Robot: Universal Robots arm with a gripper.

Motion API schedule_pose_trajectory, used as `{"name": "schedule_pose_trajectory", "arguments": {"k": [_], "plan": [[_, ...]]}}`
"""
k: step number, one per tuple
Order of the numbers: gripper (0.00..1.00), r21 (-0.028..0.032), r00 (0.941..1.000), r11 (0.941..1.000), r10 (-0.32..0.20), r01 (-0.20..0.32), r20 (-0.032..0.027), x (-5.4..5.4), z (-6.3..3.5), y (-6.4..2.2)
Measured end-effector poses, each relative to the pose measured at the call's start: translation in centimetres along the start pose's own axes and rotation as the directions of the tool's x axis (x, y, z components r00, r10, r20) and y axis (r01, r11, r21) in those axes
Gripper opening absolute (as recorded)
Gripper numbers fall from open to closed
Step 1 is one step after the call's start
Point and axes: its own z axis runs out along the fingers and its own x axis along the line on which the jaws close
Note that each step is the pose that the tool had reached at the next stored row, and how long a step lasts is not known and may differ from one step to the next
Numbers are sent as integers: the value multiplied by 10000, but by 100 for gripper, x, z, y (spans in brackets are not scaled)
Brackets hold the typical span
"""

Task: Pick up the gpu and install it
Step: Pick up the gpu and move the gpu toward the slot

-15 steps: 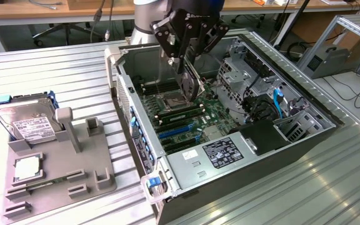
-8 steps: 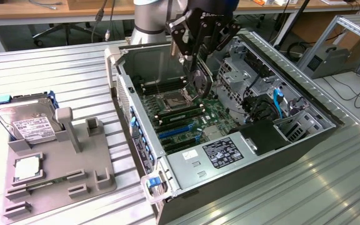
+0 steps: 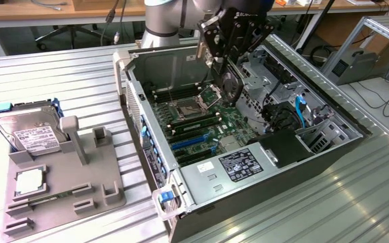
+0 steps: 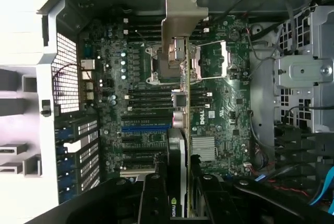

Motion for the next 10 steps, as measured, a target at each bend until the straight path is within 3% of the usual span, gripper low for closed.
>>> {"name": "schedule_pose_trajectory", "arguments": {"k": [10], "plan": [[27, -1, 10000, 10000, 1, -1, 0, -258, 8, 24]]}}
